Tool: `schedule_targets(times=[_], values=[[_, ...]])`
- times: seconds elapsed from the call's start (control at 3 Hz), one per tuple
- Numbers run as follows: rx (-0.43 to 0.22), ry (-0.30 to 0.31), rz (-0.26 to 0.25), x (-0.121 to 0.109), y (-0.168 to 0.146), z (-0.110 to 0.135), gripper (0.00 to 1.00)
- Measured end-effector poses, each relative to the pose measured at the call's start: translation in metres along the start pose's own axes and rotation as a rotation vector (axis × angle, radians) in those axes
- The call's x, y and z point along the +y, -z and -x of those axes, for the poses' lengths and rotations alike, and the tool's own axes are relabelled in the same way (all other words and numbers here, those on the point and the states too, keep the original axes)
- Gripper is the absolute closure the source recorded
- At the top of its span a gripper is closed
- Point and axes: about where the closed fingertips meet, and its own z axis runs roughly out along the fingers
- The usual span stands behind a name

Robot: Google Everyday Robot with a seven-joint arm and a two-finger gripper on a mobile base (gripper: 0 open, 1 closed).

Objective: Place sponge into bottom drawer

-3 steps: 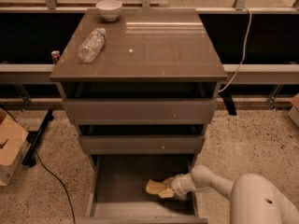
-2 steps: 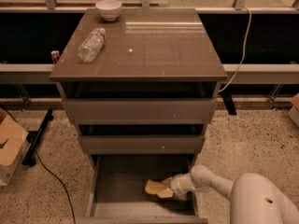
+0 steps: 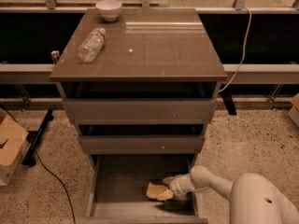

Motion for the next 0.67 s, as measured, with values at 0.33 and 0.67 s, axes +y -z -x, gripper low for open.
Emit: schedule_targets(times=[0.33, 0.67], values=[[0.000, 0.000, 0.002, 0.0008, -0.0010, -0.0001, 0.00], [0.000, 0.000, 0.002, 0.0008, -0.0010, -0.0001, 0.00]])
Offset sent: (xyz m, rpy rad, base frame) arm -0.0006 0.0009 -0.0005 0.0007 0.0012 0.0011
